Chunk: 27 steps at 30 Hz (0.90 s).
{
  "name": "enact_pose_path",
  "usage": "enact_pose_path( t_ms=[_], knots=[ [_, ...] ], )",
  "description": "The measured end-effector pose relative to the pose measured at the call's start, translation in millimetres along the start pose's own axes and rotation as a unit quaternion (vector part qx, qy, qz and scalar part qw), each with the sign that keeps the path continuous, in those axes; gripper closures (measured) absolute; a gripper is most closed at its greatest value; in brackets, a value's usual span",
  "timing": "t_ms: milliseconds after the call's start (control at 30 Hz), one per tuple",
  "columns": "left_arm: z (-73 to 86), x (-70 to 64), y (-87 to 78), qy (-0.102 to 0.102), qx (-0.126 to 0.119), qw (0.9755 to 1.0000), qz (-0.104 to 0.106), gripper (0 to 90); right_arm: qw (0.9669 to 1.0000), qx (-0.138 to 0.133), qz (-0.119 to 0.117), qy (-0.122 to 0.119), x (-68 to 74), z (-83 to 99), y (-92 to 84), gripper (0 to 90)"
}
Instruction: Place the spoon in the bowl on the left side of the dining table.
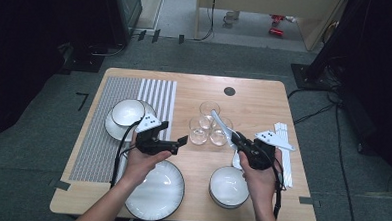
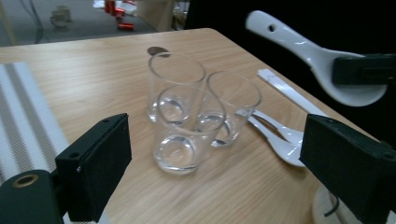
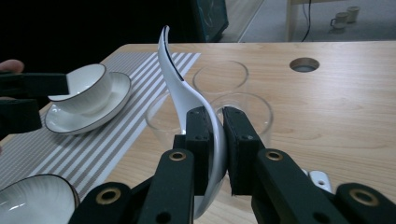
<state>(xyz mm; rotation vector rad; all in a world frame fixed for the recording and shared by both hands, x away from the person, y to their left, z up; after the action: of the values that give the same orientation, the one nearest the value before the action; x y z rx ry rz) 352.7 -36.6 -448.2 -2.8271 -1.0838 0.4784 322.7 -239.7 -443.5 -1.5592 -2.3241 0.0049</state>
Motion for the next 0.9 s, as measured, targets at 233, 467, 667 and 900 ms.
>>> enact_pose_path(
  t_ms=[233, 467, 667, 900],
  knots=[
    [-3.0, -19.1, 12.8, -0.005, 0.011, 0.9993, 0.034, 8.9, 0.9997, 0.001, -0.025, 0.007, 15.9, 1.2, 6.7, 81.7],
    [-3.5, -26.2, 21.6, -0.017, 0.008, 0.9989, 0.043, 9.1, 0.9987, 0.003, -0.049, 0.007, 31.3, 4.9, 10.5, 81.7],
    [-5.5, -28.9, 25.7, -0.032, 0.002, 0.9985, 0.045, 14.5, 0.9976, 0.0, -0.066, 0.018, 39.8, 6.6, 11.6, 81.7],
    [-12.0, -33.8, 28.4, -0.06, -0.015, 0.9966, 0.054, 24.6, 0.9963, 0.001, -0.082, 0.026, 48.2, 10.0, 12.8, 81.6]
  ],
)
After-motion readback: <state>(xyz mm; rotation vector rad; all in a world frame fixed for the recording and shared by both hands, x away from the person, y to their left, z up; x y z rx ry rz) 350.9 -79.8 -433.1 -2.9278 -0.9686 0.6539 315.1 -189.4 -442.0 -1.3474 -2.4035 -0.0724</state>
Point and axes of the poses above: each handheld gripper's, and its own axes: y roughly forward along the jaws, z roughly out of its underside, x roughly to its left, the point moved 9 cm from there along y, roughly forward along the jaws, and after that the axes turned 14 degrees about -x, right-handed, at the moved point
